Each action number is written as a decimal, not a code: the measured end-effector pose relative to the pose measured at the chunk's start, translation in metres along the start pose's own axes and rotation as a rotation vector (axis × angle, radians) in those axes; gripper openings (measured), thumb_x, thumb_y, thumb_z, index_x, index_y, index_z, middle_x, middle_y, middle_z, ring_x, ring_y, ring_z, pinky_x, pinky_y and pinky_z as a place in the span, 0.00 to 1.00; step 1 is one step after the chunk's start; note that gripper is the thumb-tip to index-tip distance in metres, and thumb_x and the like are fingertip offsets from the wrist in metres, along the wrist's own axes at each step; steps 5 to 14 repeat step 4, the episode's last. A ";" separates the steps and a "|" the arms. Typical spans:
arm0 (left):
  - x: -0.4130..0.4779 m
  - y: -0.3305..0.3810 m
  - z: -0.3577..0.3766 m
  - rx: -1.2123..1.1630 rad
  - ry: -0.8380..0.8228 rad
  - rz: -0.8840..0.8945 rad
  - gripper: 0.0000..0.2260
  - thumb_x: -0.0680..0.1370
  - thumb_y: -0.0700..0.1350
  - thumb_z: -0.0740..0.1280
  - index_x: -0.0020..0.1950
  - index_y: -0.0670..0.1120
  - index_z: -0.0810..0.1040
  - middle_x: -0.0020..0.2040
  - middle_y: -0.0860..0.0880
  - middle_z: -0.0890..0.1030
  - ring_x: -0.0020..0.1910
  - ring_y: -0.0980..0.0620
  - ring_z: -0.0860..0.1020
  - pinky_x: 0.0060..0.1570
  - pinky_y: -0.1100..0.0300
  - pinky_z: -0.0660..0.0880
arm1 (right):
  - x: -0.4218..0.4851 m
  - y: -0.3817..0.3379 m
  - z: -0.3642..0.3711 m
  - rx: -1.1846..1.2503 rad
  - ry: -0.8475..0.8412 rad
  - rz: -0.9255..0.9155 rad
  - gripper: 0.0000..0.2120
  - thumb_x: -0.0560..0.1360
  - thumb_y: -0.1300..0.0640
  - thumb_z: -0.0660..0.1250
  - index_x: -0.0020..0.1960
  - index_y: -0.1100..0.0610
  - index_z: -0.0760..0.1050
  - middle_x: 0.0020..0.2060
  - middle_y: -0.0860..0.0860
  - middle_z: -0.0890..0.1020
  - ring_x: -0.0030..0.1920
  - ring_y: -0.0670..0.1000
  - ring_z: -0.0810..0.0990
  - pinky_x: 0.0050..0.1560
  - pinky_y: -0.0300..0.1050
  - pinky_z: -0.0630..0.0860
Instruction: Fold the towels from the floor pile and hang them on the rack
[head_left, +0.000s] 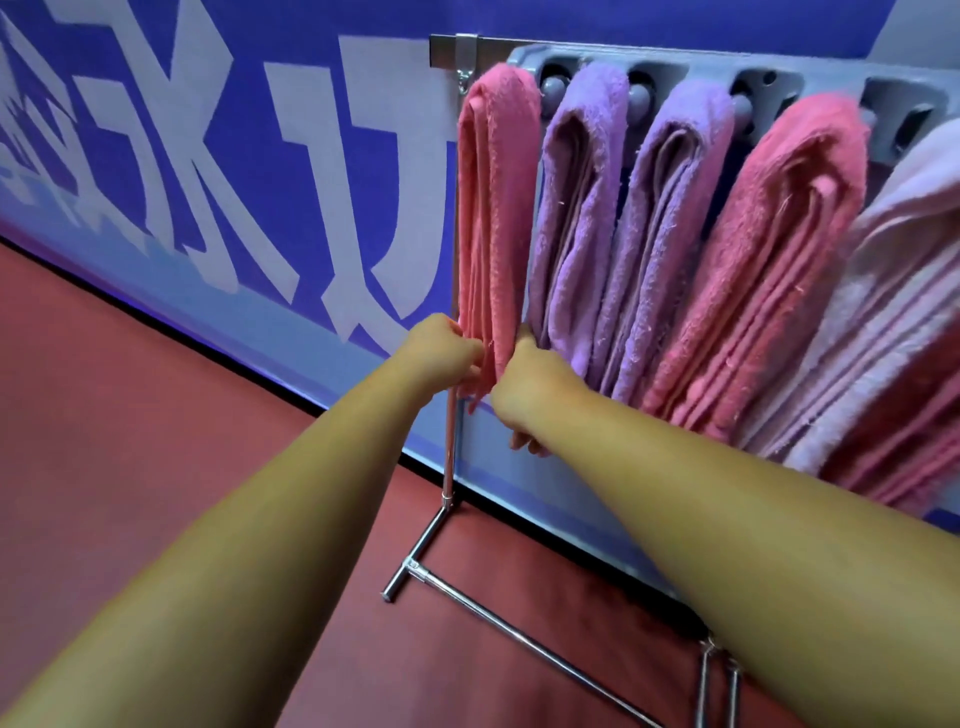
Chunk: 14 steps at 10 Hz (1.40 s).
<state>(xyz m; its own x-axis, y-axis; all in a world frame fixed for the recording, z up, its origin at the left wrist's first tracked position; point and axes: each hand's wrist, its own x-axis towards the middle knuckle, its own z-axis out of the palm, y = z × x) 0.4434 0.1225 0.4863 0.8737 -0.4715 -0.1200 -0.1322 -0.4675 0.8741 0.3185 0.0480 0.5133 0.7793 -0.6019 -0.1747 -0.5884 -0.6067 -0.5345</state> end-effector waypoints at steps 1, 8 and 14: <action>-0.008 0.006 0.008 0.084 0.059 0.024 0.09 0.68 0.43 0.67 0.39 0.37 0.82 0.35 0.39 0.84 0.34 0.44 0.80 0.41 0.48 0.85 | -0.002 0.007 0.003 -0.111 -0.009 0.040 0.44 0.80 0.62 0.64 0.84 0.43 0.41 0.56 0.60 0.80 0.33 0.59 0.87 0.22 0.50 0.81; -0.050 0.016 0.014 0.199 -0.111 -0.085 0.11 0.72 0.36 0.65 0.50 0.36 0.84 0.42 0.35 0.87 0.43 0.39 0.88 0.44 0.42 0.87 | -0.037 0.031 -0.032 -0.101 -0.230 -0.016 0.14 0.79 0.63 0.58 0.61 0.58 0.77 0.48 0.63 0.86 0.32 0.57 0.88 0.39 0.59 0.86; -0.050 0.016 0.014 0.199 -0.111 -0.085 0.11 0.72 0.36 0.65 0.50 0.36 0.84 0.42 0.35 0.87 0.43 0.39 0.88 0.44 0.42 0.87 | -0.037 0.031 -0.032 -0.101 -0.230 -0.016 0.14 0.79 0.63 0.58 0.61 0.58 0.77 0.48 0.63 0.86 0.32 0.57 0.88 0.39 0.59 0.86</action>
